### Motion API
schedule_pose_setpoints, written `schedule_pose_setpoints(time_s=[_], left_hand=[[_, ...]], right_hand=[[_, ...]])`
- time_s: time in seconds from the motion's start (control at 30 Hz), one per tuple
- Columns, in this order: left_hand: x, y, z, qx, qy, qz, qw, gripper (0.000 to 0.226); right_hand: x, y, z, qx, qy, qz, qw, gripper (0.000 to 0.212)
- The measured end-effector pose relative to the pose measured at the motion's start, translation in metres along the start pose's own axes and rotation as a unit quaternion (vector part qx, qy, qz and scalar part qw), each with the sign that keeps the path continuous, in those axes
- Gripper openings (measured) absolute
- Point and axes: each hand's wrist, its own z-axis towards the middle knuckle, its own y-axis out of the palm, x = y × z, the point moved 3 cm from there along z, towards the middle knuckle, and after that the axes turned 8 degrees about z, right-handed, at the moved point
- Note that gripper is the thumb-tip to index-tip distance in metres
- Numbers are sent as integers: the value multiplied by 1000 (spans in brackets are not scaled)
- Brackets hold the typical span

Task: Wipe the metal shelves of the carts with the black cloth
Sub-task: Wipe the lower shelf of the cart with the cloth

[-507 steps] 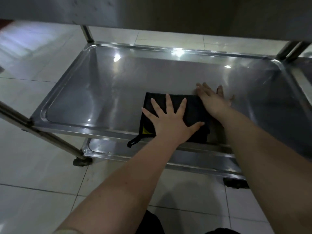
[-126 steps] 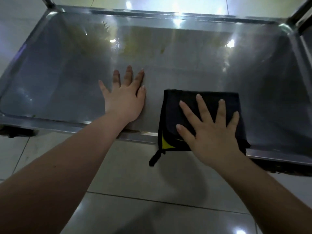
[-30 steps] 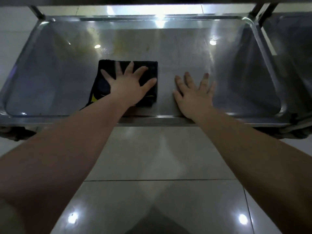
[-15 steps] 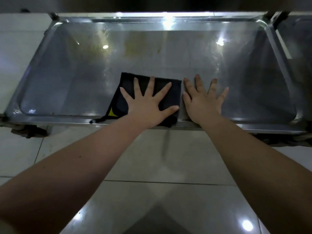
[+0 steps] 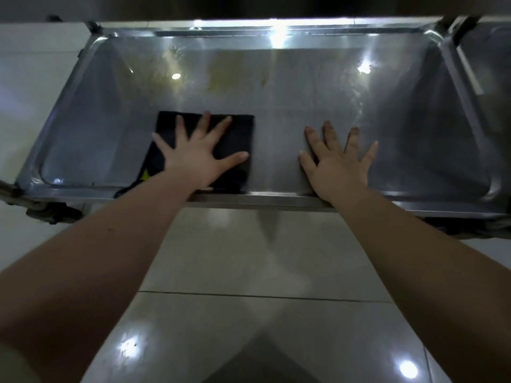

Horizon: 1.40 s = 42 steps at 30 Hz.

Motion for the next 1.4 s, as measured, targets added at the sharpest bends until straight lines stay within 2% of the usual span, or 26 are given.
schedule_pose_setpoints(time_s=[0.13, 0.27, 0.37, 0.53, 0.63, 0.8, 1.03, 1.13, 1.23, 1.4], left_hand=[[-59, -1, 4, -16, -77, -11, 997, 94], [-59, -1, 3, -44, -73, 2, 996, 96], [-30, -1, 1, -37, -30, -6, 999, 98], [69, 3, -18, -21, 78, 30, 996, 95], [88, 4, -20, -26, 123, 39, 991, 93], [49, 2, -15, -13, 111, 23, 993, 90], [-46, 2, -8, 11, 12, 14, 1000, 90], [-45, 2, -11, 20, 20, 22, 999, 93], [-29, 5, -10, 17, 28, 33, 999, 99], [-17, 9, -17, 13, 42, 37, 998, 79]], right_hand=[[0, 0, -1, -1, -2, -8, 1000, 61], [-2, 0, 0, -1, -2, -13, 1000, 60], [-3, 1, 0, -4, 4, -21, 1000, 60], [-1, 2, 1, -11, 7, -24, 1000, 59], [2, 1, 1, -13, 14, -14, 1000, 59], [1, 1, 0, -5, 9, -12, 1000, 59], [-2, -1, -2, -14, 16, -22, 1000, 59], [-8, -5, -2, -15, 31, -37, 999, 59], [-21, -12, 11, -22, 4, -14, 1000, 63], [-40, -6, 38, -15, -2, -24, 1000, 63]])
